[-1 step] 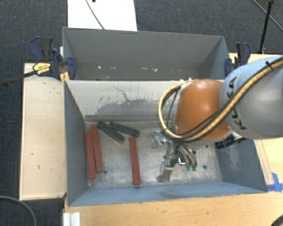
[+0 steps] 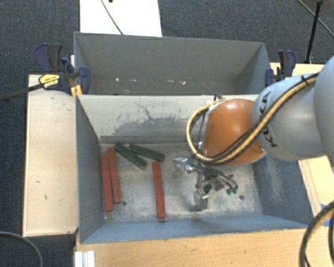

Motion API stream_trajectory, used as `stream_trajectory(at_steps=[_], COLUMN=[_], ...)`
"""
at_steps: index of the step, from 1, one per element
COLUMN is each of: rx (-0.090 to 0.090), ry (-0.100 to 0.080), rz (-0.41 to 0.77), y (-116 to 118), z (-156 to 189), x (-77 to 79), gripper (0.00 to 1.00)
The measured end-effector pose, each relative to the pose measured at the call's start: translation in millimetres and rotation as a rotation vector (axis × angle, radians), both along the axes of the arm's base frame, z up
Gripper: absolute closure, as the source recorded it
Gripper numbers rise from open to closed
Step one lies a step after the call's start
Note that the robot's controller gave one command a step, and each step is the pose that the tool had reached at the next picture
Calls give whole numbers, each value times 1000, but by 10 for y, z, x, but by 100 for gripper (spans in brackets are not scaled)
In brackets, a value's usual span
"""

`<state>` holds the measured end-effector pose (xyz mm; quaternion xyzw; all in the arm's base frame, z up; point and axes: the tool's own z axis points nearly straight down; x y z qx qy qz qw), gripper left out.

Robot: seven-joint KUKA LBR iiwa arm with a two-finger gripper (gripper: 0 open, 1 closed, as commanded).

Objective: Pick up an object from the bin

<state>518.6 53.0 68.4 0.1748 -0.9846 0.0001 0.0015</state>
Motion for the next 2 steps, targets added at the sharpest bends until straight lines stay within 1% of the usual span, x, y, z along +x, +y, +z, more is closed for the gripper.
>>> stream_trajectory(at_steps=[1,2], rx=[2,2], ry=[-3,-3], rz=[-3,-5], y=[13,14], z=[20,20], x=[8,8], gripper=[100,0])
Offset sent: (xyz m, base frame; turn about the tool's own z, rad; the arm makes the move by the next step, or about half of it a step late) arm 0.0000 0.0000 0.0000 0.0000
